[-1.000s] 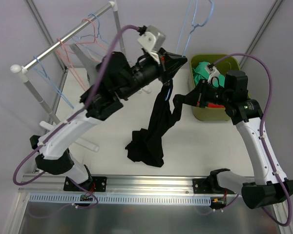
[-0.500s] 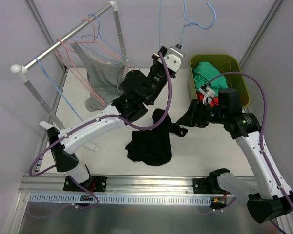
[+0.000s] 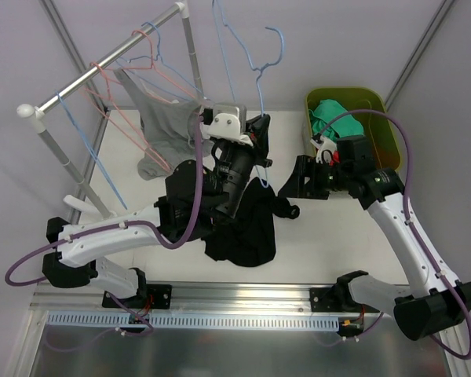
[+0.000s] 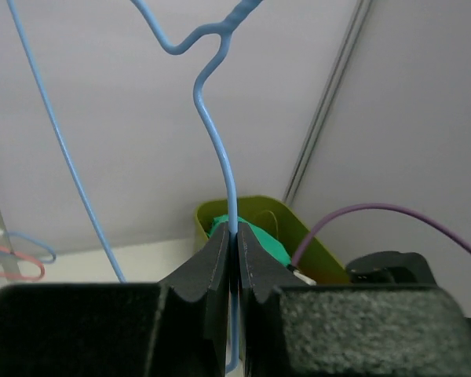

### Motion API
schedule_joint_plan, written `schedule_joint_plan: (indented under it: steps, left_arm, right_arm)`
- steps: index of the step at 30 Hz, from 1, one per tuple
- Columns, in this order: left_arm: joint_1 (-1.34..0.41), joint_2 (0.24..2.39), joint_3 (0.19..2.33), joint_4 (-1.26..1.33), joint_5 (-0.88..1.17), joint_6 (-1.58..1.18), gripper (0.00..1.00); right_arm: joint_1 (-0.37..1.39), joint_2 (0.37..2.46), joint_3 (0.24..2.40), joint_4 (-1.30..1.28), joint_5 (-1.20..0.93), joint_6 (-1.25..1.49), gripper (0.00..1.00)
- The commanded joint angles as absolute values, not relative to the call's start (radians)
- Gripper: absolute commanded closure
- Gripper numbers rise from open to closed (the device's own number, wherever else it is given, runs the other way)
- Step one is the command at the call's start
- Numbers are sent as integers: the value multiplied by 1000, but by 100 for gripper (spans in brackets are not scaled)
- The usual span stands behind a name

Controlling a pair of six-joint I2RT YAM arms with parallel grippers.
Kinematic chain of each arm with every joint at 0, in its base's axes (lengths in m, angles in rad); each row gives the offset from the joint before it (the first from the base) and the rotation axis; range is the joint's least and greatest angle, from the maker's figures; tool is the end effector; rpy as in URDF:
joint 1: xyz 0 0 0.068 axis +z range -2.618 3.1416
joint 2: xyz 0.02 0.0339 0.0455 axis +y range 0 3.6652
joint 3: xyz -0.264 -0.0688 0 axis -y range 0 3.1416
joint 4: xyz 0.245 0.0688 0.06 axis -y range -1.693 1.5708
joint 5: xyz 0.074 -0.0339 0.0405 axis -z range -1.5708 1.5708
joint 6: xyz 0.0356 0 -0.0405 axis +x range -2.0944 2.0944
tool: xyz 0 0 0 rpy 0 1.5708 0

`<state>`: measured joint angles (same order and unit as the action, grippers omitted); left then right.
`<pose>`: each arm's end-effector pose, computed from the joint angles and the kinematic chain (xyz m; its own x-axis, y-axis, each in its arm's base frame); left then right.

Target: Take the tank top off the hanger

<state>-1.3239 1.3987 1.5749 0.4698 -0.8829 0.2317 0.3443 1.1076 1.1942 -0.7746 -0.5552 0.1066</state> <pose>0.0957 -0.2673 0.5338 0.2499 -0.3951 -0.8840 0.4187 0.8673 -0.2693 0.2021 0.0924 0.3644 -0.6656 -0.1426 -0.7325 -0.6027 0.6815 0.4150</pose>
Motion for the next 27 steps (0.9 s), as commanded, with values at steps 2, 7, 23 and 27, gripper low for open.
schedule_joint_plan:
  steps: [2, 7, 23, 27]
  left_arm:
    - [-1393, 1416, 1637, 511, -1264, 91, 100]
    - [-1358, 1443, 1716, 361, -1379, 25, 100]
    - [-1146, 1309, 1562, 38, -1254, -412, 100]
    - [-1020, 1267, 1546, -219, -1097, -718, 100]
  right_arm:
    - [350, 1147, 1268, -769, -541, 69, 18]
    - [350, 1166, 1295, -767, -540, 64, 9]
    - [353, 1180, 1330, -764, -549, 80, 8]
    - [354, 1183, 1339, -769, -557, 80, 7]
